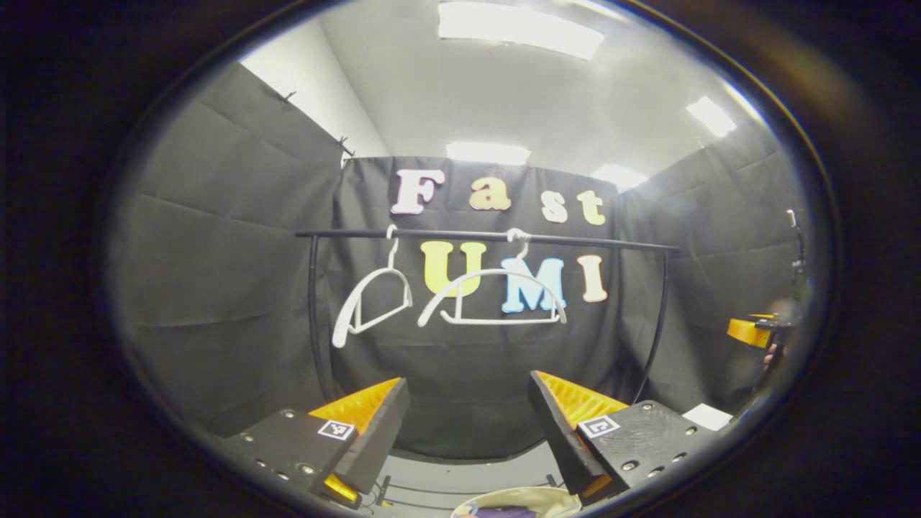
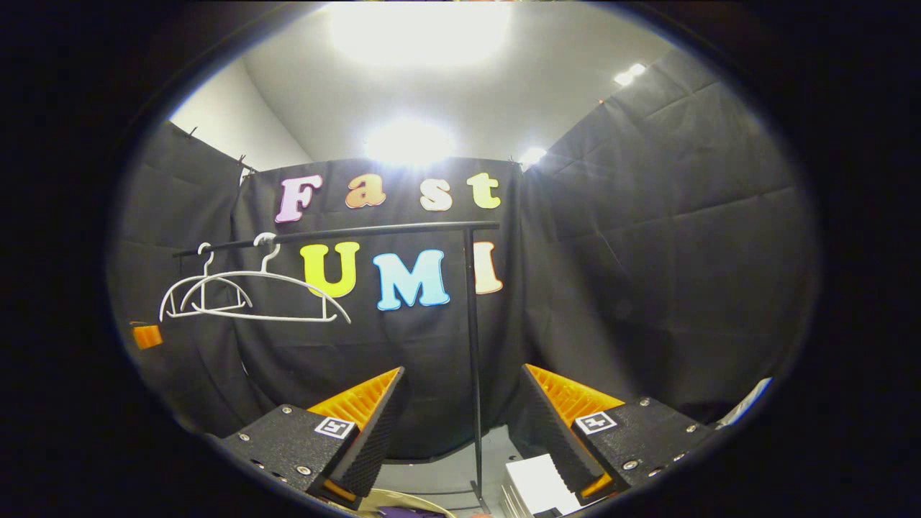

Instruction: Grasp the clothes on the hanger with both hands and then place them into the laundry hamper below.

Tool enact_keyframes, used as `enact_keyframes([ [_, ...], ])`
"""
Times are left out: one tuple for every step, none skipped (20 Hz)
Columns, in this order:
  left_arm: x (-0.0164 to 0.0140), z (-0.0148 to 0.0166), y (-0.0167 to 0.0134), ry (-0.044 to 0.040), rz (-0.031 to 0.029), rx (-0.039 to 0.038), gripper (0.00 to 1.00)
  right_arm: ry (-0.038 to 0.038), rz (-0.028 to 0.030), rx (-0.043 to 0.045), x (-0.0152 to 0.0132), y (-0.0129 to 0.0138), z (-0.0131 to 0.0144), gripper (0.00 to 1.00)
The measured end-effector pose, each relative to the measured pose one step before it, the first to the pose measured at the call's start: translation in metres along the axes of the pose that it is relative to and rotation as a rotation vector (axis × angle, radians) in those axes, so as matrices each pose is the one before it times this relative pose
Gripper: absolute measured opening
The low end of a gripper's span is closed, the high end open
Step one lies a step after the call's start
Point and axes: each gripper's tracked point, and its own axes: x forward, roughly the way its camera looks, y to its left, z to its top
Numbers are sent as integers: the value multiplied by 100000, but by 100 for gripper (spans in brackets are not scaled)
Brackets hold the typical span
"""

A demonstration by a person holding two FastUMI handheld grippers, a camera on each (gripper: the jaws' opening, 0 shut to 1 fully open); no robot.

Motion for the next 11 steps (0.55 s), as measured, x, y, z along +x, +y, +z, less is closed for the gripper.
enact_keyframes([
  [-357,-24,204,-133,571,-969,100,531,223,-138,178,236,-121,91],
  [-458,-26,259,-3,335,-1002,100,675,1239,259,46,277,-82,95],
  [-557,-122,188,307,-49,-832,100,1645,2181,520,-205,382,-160,95],
  [-518,-42,72,1070,-236,-458,100,1676,1654,487,-583,89,-152,99],
  [-244,-62,115,766,345,-159,100,1433,557,307,-398,61,-187,95],
  [-242,180,60,269,663,201,100,142,-209,-439,-216,-227,21,95],
  [-408,215,-20,-75,1006,195,100,-437,-1094,-878,87,-472,210,91],
  [-320,274,-109,-691,554,373,100,369,-1444,-490,-9,-555,173,95],
  [-148,68,-171,-372,778,301,100,912,-2009,747,-271,-659,66,95],
  [-42,37,-284,15,12,176,100,424,-1689,1959,-138,-481,285,95],
  [-33,77,-414,-168,-23,-2,100,-894,-633,1892,-56,-205,607,95],
])
